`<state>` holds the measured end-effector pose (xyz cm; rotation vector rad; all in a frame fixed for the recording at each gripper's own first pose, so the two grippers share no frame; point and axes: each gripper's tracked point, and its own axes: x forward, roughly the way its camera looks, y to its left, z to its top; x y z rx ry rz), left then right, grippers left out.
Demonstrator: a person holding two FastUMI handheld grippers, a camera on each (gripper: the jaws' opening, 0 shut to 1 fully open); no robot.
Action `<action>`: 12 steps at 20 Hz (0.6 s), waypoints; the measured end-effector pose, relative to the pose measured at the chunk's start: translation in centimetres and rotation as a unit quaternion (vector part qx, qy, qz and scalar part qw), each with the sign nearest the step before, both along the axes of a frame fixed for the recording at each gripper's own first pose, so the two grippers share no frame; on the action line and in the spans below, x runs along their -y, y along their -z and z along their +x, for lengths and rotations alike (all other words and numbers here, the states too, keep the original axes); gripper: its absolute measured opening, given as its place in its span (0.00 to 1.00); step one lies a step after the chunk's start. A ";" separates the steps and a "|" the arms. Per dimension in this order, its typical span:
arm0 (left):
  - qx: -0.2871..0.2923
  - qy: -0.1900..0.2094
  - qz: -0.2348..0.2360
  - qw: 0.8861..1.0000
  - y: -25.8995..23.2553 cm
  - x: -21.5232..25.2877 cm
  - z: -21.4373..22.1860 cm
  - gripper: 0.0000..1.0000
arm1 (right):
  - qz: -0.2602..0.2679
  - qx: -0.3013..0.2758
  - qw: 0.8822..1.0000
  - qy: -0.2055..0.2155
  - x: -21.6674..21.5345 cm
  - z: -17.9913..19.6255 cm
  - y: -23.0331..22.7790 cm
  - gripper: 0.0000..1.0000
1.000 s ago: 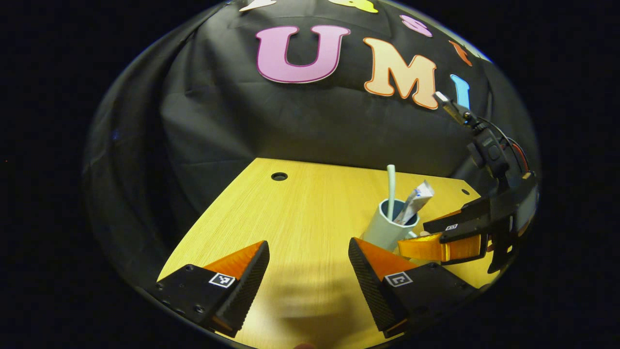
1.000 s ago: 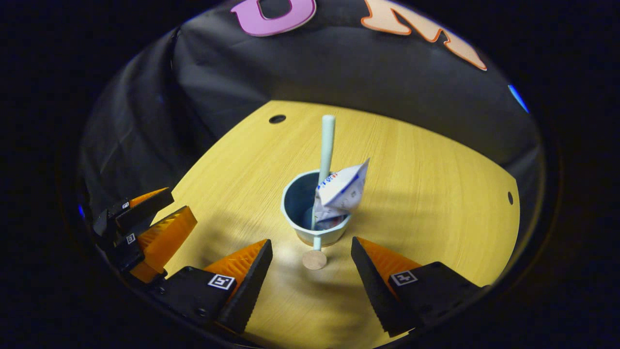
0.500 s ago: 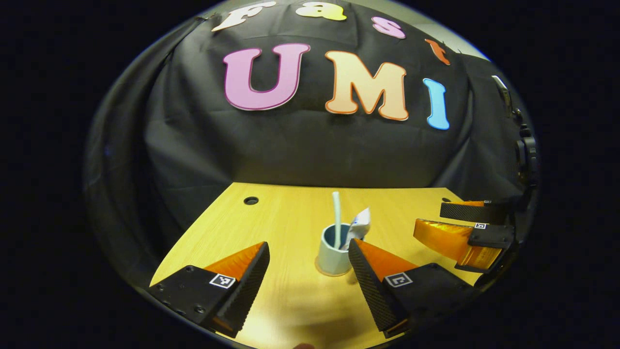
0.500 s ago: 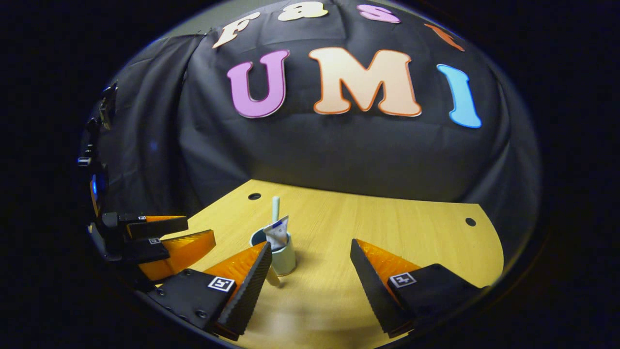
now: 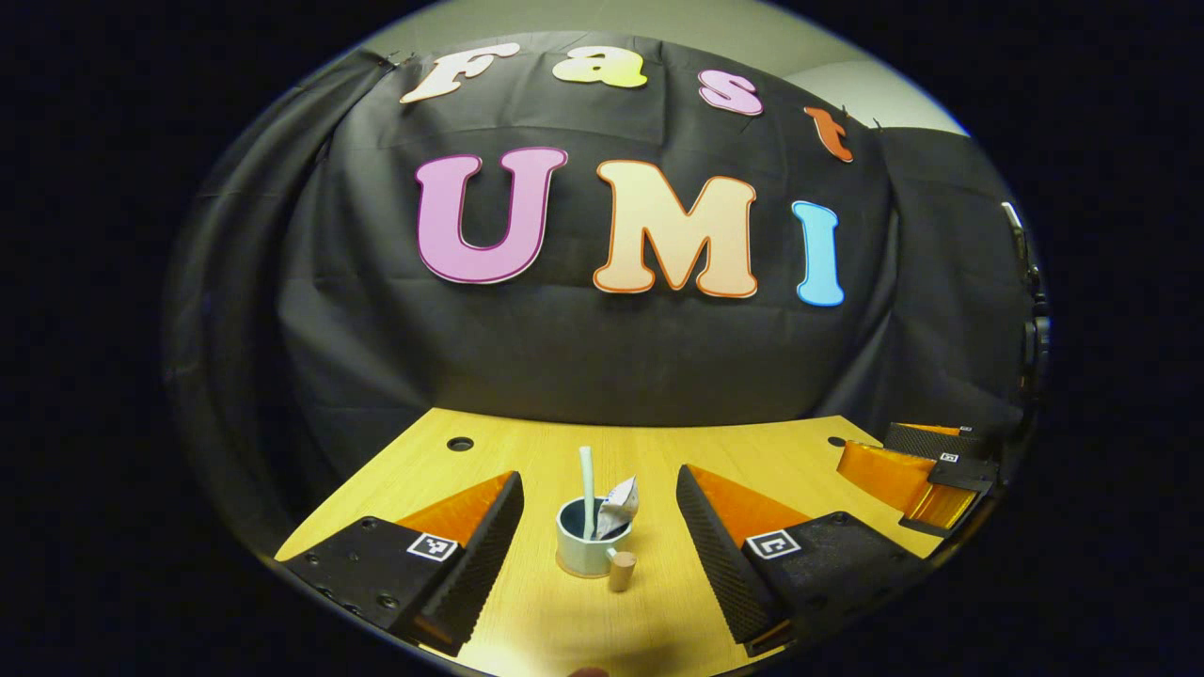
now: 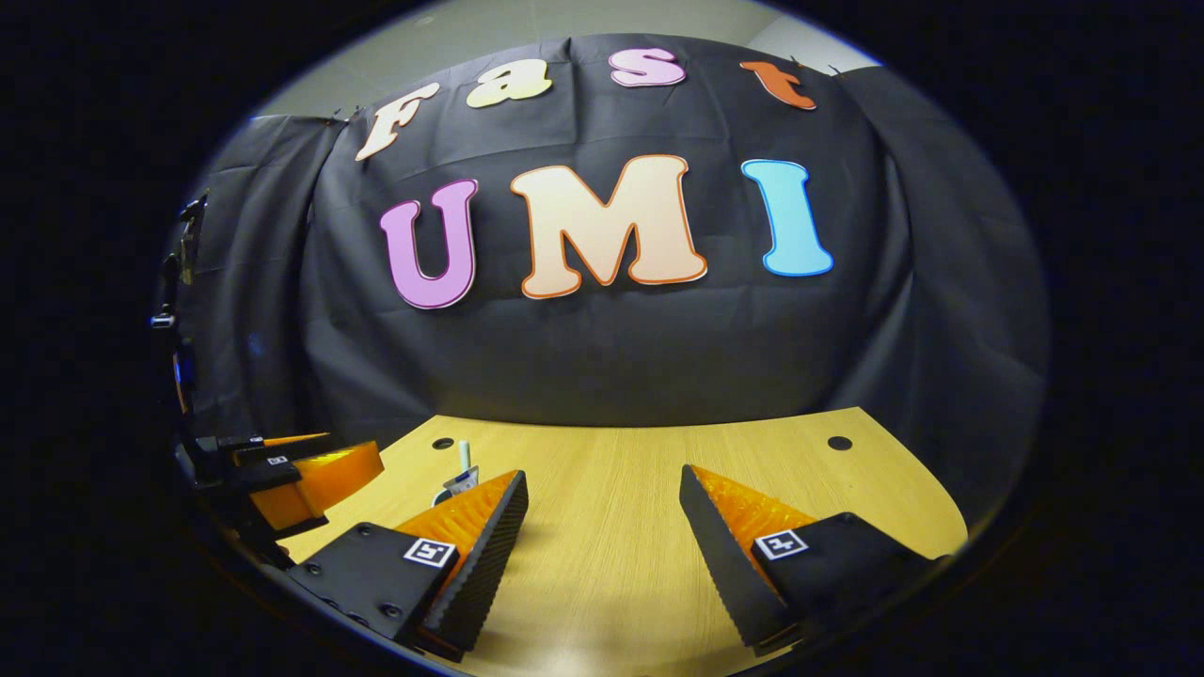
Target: Put the toothbrush and toothpaste on the desktop into the cup, then pick up the cup and place it on the coaster on the desktop.
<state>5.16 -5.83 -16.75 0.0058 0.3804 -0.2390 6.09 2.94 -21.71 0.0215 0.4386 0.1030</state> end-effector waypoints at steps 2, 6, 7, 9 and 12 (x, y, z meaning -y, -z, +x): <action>0.008 0.002 0.001 1.000 -0.7 0.3 0.0 0.95 | 0.000 0.007 1.000 0.004 0.5 -0.2 -0.9 0.99; 0.029 0.006 0.003 1.000 -2.4 0.4 0.1 0.95 | 0.010 0.025 1.000 0.012 0.9 -0.1 -2.6 0.96; 0.031 0.006 0.002 0.999 -2.6 0.4 0.2 0.95 | 0.010 0.030 0.999 0.013 1.0 -0.1 -3.0 0.96; 0.037 0.007 -0.002 0.999 -3.3 0.4 0.4 0.95 | 0.008 0.039 0.999 0.015 1.1 0.3 -4.0 0.99; 0.042 0.011 -0.009 0.999 -4.1 0.4 0.6 0.94 | 0.005 0.062 0.998 0.021 1.5 0.7 -5.9 0.96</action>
